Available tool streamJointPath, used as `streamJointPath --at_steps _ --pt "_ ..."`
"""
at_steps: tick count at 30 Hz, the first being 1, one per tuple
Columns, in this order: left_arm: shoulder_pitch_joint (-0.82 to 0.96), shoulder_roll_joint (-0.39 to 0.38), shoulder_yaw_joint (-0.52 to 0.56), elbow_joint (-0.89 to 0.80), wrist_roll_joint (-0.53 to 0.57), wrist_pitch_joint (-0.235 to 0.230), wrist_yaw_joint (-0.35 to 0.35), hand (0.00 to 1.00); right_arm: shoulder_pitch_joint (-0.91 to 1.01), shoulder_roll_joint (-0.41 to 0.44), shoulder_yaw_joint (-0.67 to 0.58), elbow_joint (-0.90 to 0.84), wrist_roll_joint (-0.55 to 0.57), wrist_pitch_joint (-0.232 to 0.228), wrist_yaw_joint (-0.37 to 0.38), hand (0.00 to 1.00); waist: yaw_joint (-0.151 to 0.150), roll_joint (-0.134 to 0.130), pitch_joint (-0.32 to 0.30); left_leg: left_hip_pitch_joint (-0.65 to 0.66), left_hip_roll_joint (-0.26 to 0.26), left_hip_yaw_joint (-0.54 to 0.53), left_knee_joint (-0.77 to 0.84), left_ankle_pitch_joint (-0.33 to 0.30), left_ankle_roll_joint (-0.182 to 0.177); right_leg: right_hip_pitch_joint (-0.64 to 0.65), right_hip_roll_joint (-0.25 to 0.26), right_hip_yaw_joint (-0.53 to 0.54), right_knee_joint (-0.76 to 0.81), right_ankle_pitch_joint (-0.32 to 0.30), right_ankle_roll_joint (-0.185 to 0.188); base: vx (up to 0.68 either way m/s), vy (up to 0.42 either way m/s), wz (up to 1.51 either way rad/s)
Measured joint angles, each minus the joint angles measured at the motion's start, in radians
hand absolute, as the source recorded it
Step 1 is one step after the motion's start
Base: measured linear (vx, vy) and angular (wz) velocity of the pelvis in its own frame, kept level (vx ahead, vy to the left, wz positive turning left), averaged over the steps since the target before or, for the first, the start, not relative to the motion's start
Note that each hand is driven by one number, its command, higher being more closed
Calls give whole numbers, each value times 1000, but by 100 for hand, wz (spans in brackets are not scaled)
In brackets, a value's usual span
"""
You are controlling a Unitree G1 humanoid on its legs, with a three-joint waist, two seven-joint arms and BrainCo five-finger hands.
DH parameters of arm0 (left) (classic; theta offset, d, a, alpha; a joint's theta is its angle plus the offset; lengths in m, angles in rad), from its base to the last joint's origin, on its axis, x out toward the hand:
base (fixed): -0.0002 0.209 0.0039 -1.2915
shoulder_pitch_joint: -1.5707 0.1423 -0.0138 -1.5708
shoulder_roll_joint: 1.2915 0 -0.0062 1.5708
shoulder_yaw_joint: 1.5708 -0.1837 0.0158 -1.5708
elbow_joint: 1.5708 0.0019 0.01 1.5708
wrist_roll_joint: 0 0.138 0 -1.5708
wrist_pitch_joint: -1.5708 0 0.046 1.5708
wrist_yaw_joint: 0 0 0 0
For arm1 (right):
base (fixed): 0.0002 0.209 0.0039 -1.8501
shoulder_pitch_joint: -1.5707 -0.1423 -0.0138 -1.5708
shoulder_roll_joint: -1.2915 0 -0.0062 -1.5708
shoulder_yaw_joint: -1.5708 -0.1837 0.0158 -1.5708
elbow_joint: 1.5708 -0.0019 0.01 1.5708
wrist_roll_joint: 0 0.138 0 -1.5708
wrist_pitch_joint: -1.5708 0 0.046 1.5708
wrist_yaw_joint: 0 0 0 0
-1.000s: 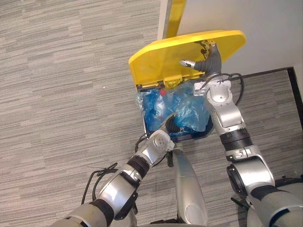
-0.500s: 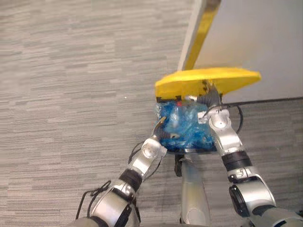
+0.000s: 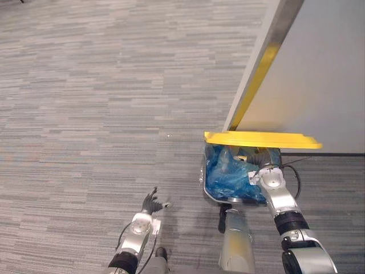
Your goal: Gather rubbish on tea table into small bin, then transfer packed bag to large trash can.
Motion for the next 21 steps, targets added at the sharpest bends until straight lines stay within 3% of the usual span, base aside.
streamJointPath --at_steps 4,6,7,8,9,10,11,13,15,16,18,21 --pt "49 -4 -1 71 -11 3 -16 0 52 24 13 65 -10 -7 9 0 19 -18 2 64 -43 47 -16 16 36 52 4 40 -82 75 39 -145 87 -38" --pt "71 -2 13 78 -11 8 -20 0 107 57 40 122 -34 -14 19 0 23 -53 11 76 -84 94 9 12 69 66 0 41 -153 181 85 -232 122 -79" --pt "72 0 34 80 -13 8 -19 0 128 70 48 149 -40 -22 24 0 23 -71 19 73 -96 117 38 4 85 67 -3 18 -180 241 127 -340 112 -122" --pt "72 -5 68 97 -15 7 -18 0 146 87 50 182 -41 -22 30 0 34 -52 12 59 -67 186 60 -1 117 70 29 18 -249 341 166 -390 106 -107" --pt "65 -6 77 115 -16 7 -16 0 199 100 47 204 -44 -23 31 0 20 -46 19 47 -61 195 72 0 129 42 25 19 -42 275 48 -420 102 -78" --pt "63 0 77 127 -16 9 -13 0 247 106 45 235 -68 -21 32 0 10 -54 17 43 -55 191 66 8 131 38 26 29 121 193 -2 -305 51 -16" --pt "62 1 78 134 -16 13 -10 0 301 120 29 290 -103 -19 32 0 10 -64 9 33 -46 190 60 23 133 39 36 43 281 105 -23 -202 -1 -6" --pt "72 10 91 132 -15 21 -11 0 338 145 -35 342 -136 -22 25 0 11 -90 -19 -6 -44 203 37 60 123 60 41 74 424 30 -38 -165 -64 -23" --pt "65 2 125 134 -15 30 -6 0 350 170 -81 403 -160 -22 16 0 24 -105 -30 -37 -29 210 36 83 108 130 63 95 353 -13 -2 -119 -130 -25" --pt "57 -20 158 146 -15 32 -2 0 352 171 -105 434 -167 -22 11 0 25 -76 -39 -46 -15 211 -4 116 103 153 101 82 280 -27 11 -65 -146 -12" --pt "51 -67 188 155 -14 29 5 0 368 166 -133 463 -195 -18 -1 0 32 -53 -74 -41 -4 211 -61 167 123 213 148 69 117 -77 -11 -17 -113 -11" --pt "21 -94 185 186 -13 30 9 0 337 152 -164 521 -204 -14 -16 0 55 -27 -97 -77 6 245 -71 191 96 284 195 76 -147 -112 -49 -84 -89 -39"
